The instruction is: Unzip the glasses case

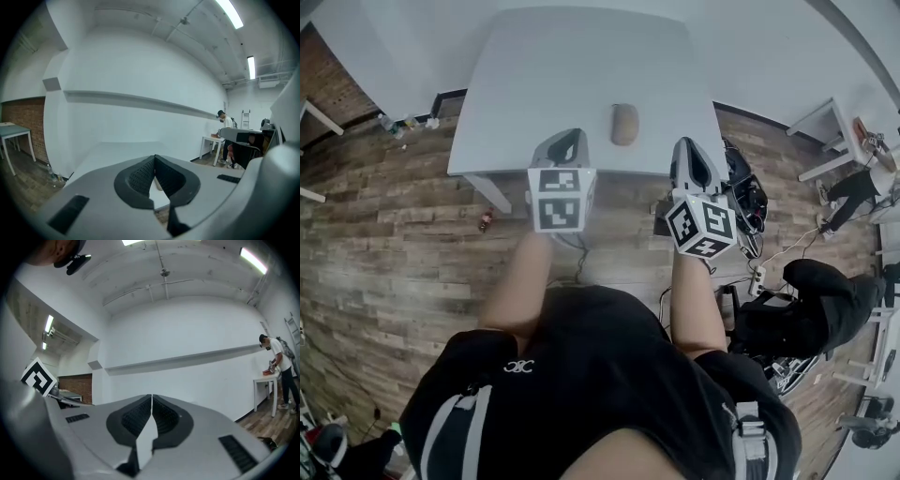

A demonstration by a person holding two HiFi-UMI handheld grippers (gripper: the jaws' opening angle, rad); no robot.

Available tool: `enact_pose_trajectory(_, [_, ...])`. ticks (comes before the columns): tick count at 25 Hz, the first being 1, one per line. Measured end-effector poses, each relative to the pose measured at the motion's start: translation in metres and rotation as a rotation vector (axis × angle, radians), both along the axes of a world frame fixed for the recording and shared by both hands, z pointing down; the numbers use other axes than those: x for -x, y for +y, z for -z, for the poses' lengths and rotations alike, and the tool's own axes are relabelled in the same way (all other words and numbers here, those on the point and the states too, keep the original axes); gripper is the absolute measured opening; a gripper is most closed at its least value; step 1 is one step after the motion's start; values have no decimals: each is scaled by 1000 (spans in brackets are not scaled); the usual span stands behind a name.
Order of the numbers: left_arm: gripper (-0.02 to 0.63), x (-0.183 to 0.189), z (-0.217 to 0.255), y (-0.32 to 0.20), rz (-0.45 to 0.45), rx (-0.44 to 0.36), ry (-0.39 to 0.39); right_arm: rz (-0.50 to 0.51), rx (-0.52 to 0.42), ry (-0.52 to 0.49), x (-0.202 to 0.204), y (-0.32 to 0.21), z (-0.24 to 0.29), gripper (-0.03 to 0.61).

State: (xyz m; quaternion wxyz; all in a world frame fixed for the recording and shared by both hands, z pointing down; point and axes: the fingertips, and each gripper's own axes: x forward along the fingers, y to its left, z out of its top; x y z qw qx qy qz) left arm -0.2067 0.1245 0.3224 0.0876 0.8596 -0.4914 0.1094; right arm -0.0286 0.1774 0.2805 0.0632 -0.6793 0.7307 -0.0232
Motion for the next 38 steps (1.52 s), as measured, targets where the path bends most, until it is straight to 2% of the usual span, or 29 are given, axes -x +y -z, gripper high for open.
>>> enact_pose_trajectory(5, [5,31,-8,-18,-41,11,-5,-41,26,9,32,-14,-9,15])
enact_pose_trajectory(11, [5,61,-16,-33,-79,15,15,-67,29,94,76,-23,-13,15])
enact_pose_trajectory(17, [5,50,-17,-40,-122,4,11,-82,31,70,71,-34,-13,15])
enact_pose_trajectory(23, [5,20,-30,-52,-125,9,-27,-79,30,27,36,-51,-25,15])
enact_pose_trajectory(25, [5,5,-37,-61,-124,35,-17,-66,21,15,19,-67,-30,15])
enact_pose_trajectory(29, [5,-20,-56,-91,-84,85,-38,-56,-1,33,-30,-120,-34,15])
enact_pose_trajectory(33, [5,-49,-71,-140,-38,121,-44,-27,-11,-55,-82,-186,-36,15])
enact_pose_trajectory(38, [5,-103,-93,-198,-6,172,-93,58,59,-70,-127,-260,-58,15])
